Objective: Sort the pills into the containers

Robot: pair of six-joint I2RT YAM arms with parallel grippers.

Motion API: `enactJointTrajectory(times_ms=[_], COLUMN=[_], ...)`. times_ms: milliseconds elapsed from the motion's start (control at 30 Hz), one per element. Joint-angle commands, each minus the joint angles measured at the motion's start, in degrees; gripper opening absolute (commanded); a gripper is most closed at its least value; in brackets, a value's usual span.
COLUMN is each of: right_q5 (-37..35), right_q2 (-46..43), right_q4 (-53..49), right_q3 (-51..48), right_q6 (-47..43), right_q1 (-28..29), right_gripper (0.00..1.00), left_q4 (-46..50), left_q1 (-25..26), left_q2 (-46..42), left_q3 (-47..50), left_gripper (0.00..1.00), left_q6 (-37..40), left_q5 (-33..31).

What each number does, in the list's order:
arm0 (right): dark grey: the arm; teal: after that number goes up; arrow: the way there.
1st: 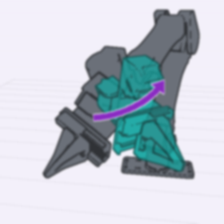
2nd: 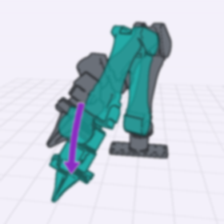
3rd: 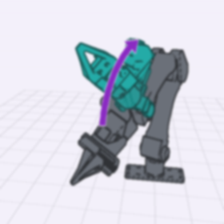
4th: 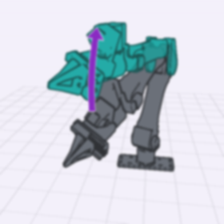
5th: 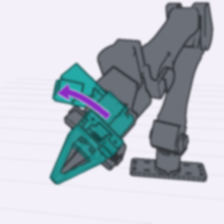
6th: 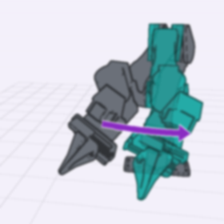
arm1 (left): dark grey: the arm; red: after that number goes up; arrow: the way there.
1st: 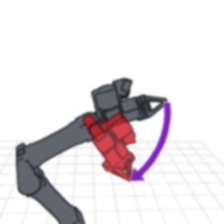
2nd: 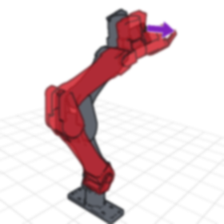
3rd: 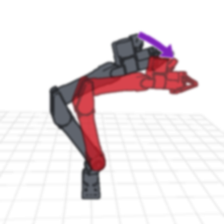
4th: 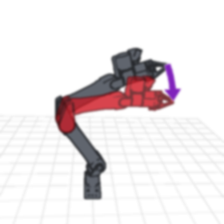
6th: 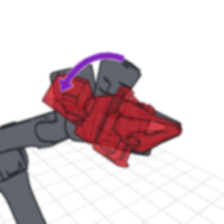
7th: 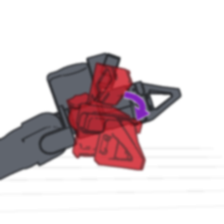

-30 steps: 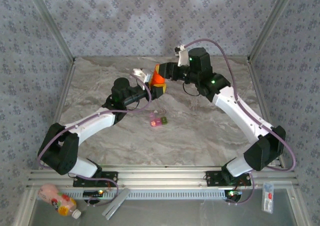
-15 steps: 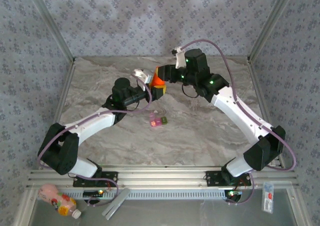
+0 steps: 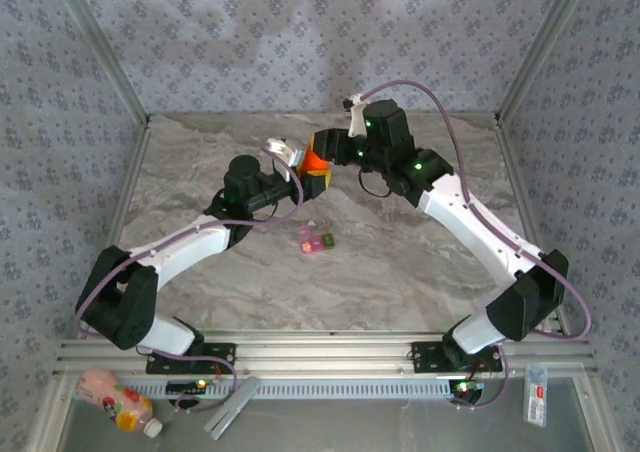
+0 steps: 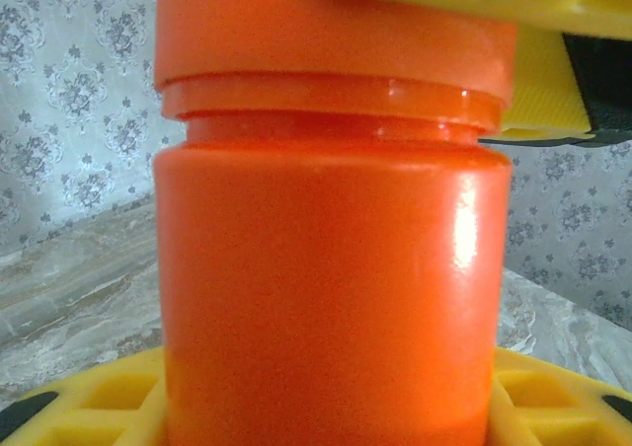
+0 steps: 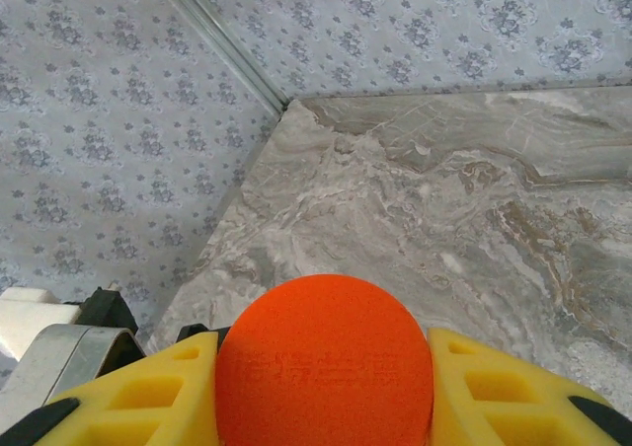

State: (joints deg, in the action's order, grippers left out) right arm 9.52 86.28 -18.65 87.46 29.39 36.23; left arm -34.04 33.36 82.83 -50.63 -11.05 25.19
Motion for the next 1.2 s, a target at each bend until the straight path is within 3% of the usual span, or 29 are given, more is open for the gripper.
enactJointTrajectory(times_ms=[0,433,700,900,1167], right_q5=[0.9,1.8,6.1,14.5,35.6], right_q2=[2.1,-0.8,-5.2,-11.2,-9.8], right_q4=[-6.4,-9.3,-6.6,-2.6,-5.1], right_q3=[0.2,3.6,2.4,-0.7,1.5], right_q6=[1.9,-0.6,-2.2,-4.0,-11.6], right_q1=[2.1,0.0,-2.2,-6.8,-18.2], right_gripper=[0.29,0.61,0.81,0.86,0.84], left_q4=[-7.4,-6.7,-6.7,-5.9,-3.7], left_q1=[-0.2,-0.2,-0.2,-0.2,-0.9], left_q2=[-0.9,-0.3,0.3,0.1,-0.5], left_q3=[-3.7,-3.4,-3.4,-3.2,-4.1], left_gripper=[0.00,0.00,0.00,0.00,0.00], left_q6=[-0.2,-0.3,-0.4,0.1,0.4], left_q5=[-0.8,-1.7,-1.6,-0.3,8.8])
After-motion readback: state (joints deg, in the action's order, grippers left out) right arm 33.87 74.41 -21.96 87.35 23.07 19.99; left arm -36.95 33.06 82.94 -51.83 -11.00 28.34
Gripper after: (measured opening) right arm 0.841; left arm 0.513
